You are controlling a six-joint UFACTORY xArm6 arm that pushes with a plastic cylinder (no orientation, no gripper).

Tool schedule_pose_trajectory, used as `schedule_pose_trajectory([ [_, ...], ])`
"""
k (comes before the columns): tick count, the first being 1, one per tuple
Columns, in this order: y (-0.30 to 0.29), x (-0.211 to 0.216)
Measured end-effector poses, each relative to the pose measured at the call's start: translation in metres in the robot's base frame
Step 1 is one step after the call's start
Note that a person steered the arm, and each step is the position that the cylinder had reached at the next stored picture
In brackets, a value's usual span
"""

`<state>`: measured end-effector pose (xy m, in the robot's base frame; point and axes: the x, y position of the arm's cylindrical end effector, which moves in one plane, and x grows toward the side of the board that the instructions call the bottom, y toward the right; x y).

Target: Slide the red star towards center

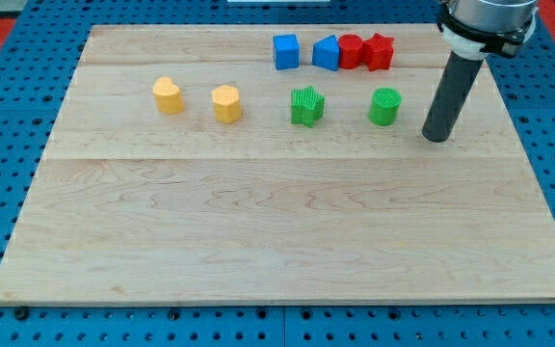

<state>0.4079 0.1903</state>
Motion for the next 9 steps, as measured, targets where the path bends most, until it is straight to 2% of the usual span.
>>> schedule_pose_trajectory([
  [3, 0.034, -0.001],
  [6, 0.053, -0.042],
  [8, 0.087, -0.05],
  [9, 0.097, -0.068],
])
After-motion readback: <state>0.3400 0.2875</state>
